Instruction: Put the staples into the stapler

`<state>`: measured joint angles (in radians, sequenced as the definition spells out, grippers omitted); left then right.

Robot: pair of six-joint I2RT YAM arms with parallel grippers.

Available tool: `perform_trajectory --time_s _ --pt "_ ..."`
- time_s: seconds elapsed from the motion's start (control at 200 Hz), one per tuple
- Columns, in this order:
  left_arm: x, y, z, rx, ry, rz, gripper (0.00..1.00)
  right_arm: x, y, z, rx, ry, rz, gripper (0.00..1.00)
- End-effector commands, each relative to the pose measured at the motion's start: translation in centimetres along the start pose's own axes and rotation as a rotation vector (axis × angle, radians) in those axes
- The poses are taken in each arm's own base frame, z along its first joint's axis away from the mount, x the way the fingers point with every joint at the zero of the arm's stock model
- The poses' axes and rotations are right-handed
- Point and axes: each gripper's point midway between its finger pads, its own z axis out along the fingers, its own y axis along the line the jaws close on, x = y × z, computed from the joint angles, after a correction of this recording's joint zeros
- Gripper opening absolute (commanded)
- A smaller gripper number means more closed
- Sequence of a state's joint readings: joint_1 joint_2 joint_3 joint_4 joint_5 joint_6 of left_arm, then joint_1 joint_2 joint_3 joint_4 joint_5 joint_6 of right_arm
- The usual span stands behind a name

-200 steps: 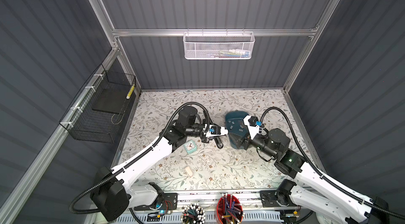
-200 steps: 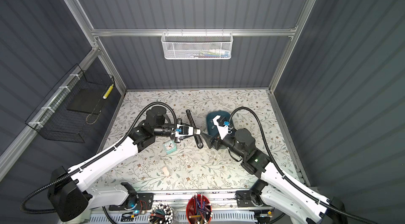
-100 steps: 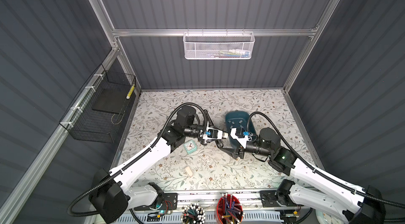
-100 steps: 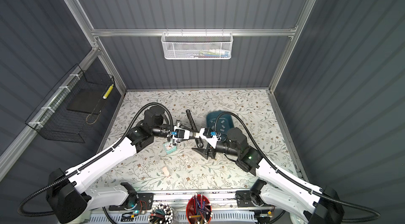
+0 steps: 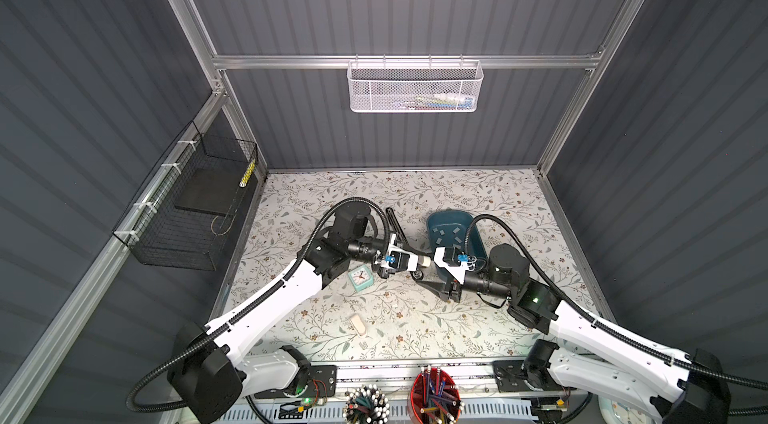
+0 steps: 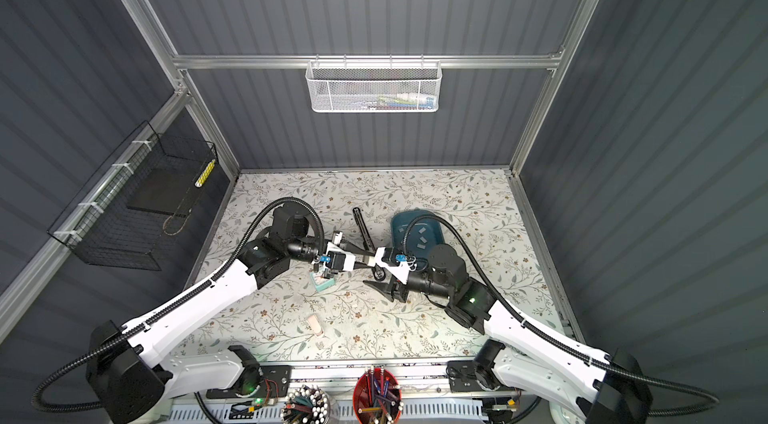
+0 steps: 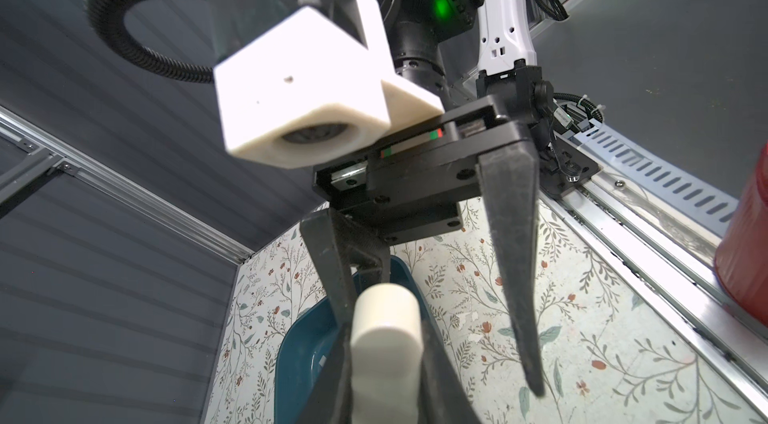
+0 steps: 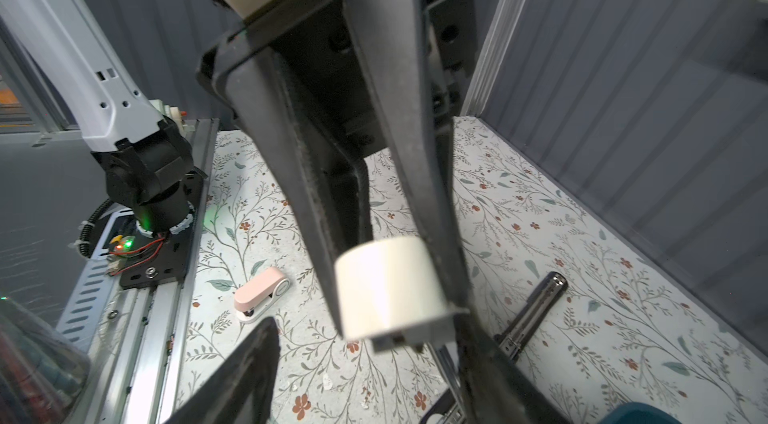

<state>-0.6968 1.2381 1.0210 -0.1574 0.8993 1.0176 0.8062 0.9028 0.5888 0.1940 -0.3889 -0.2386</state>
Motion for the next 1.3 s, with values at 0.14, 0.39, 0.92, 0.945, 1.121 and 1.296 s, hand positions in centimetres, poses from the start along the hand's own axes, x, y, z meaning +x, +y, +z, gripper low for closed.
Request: perform_trajectory --time_s 0.14,0.39,0.92,0.945,1.121,1.296 --pt "-0.9 0.1 0.0 0.010 -0.005 -0.033 0.00 -0.9 -1.3 -1.6 0.120 -0.091 -0.069 0.70" --pt "-2.2 -1.2 -0.1 0.085 -0.088 -0.019 0.00 -1.4 -1.5 -0.3 0.090 -0.081 -0.047 0.64" --pt "-2.1 -1.3 0.1 0.109 -0.099 -0.045 0.00 -2.7 -0.9 0.0 0.052 -0.123 -0.006 0.20" --pt "-2.1 -1.1 0.2 0.102 -0.095 -0.051 0.00 -2.8 -0.9 -0.1 0.056 -0.123 0.007 0.19" --pt "0.1 4.5 -0.5 -0.212 0.050 -0.174 0.52 -3.1 -2.2 -0.9 0.124 -0.067 0.182 0.12" --pt "3.9 10.2 -5.9 -0.635 0.377 -0.269 0.69 -1.0 -4.0 -1.0 0.240 0.023 0.371 0.05"
